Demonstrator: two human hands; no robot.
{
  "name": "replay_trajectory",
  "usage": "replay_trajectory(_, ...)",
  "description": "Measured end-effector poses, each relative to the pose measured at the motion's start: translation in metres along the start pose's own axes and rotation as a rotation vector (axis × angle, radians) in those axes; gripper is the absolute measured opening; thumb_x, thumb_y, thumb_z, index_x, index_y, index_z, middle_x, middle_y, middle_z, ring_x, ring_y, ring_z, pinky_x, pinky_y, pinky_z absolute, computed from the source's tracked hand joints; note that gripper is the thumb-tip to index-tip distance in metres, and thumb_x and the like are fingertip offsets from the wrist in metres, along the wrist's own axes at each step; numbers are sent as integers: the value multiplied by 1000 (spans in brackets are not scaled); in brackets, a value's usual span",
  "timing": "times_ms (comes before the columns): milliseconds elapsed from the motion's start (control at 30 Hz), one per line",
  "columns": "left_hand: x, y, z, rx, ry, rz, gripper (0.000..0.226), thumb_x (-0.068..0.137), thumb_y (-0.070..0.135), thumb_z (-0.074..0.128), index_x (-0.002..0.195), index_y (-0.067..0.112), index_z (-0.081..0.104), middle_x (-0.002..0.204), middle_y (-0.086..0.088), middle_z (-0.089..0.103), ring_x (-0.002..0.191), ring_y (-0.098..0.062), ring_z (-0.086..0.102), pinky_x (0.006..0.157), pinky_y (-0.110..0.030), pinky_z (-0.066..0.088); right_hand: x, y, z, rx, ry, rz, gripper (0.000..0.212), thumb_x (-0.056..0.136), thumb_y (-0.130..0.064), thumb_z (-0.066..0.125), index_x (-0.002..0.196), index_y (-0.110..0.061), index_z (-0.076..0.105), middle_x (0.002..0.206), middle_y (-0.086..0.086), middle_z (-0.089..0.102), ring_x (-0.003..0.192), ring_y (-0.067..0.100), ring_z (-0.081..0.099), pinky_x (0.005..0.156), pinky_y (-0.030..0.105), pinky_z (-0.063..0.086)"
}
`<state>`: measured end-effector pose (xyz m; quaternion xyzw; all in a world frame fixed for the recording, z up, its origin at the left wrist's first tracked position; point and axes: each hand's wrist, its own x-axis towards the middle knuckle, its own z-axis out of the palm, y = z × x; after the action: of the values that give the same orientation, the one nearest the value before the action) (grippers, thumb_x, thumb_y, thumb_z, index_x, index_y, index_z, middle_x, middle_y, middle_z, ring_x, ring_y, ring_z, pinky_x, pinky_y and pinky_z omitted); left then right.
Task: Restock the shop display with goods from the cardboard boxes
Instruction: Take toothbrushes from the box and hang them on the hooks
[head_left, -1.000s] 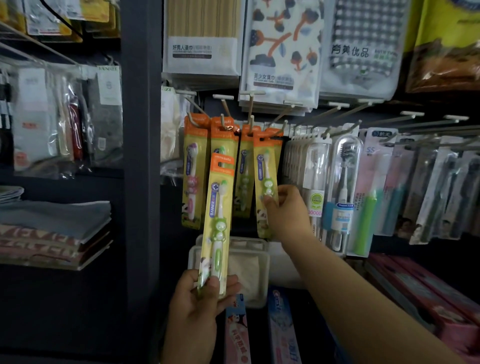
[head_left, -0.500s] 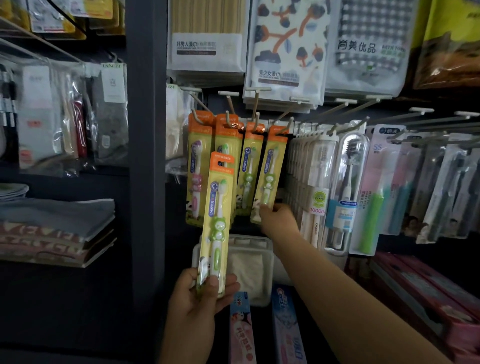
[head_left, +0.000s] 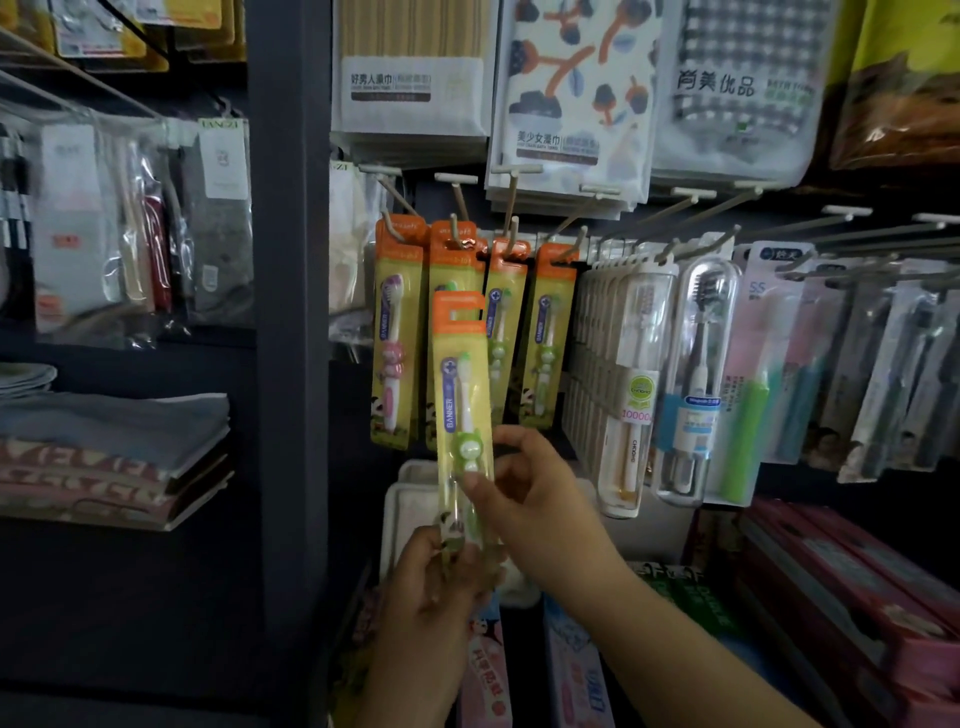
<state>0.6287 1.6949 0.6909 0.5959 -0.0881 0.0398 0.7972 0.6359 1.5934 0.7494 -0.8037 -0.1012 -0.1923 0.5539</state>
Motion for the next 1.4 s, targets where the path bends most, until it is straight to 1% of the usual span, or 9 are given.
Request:
replay_trajectory(200,0,4,-13,205,26,80,13,90,7,59,92,20,58,96,2,65,88,-8,61,74,-17,42,19,3,-23,-129,303,42,23,98,-23,53,119,-25,43,89,-15,58,68,1,58,53,21,48)
replay_trajectory(400,5,8,-37,313,116,144,17,90,7,59,91,24,58,88,0,63,85,-17,60,74,-31,47,60,-5,-29,-105,361,29,33,99,-14,51,131,-19,44,81,-16,54,60,-4,53,41,5,38)
replay_trajectory(567,1,12,-44,336,115,171,17,90,6,59,89,23,59,86,-3,62,80,-19,60,73,-34,48,89,-13,-23,-27,427,91,35,99,-10,47,133,-17,41,84,-12,53,82,16,64,67,31,56)
replay_trajectory(767,-2,11,-53,345,89,189,15,88,2,60,83,16,61,81,-8,61,73,-22,58,66,-26,45,99,-5,-10,69,510,169,24,99,-18,48,123,-16,45,110,8,65,93,28,66,82,44,56)
replay_trajectory(900,-3,8,-60,335,84,188,16,88,-1,59,81,13,62,73,-7,61,66,-19,56,57,-19,45,95,-1,-12,76,565,171,28,101,-22,46,128,-15,47,107,1,60,86,18,58,75,33,49)
replay_trajectory(1033,-7,6,-59,314,55,165,14,89,1,60,81,13,61,78,-11,62,70,-23,60,67,-31,48,83,14,-10,59,488,363,37,100,-32,45,130,-11,47,117,9,60,103,29,59,86,37,48)
replay_trajectory(1133,-12,2,-58,292,35,139,14,89,1,60,81,13,62,78,-9,63,70,-19,62,64,-23,47,60,36,-1,58,342,506,50,91,-43,50,131,-13,45,117,13,61,105,31,61,93,47,50)
replay_trajectory(1233,-14,-7,-59,295,22,126,15,88,-1,60,82,14,62,77,-7,65,63,-10,64,60,-16,51,20,46,2,50,276,474,43,93,-38,52,130,-15,47,115,7,61,104,24,62,95,45,51)
replay_trajectory(1400,-17,-17,-58,280,6,90,9,89,4,60,87,13,62,76,-2,69,61,-5,64,59,-12,49,-35,35,-10,18,238,282,24,96,-29,53,120,-24,51,100,-3,63,85,8,65,74,28,55)
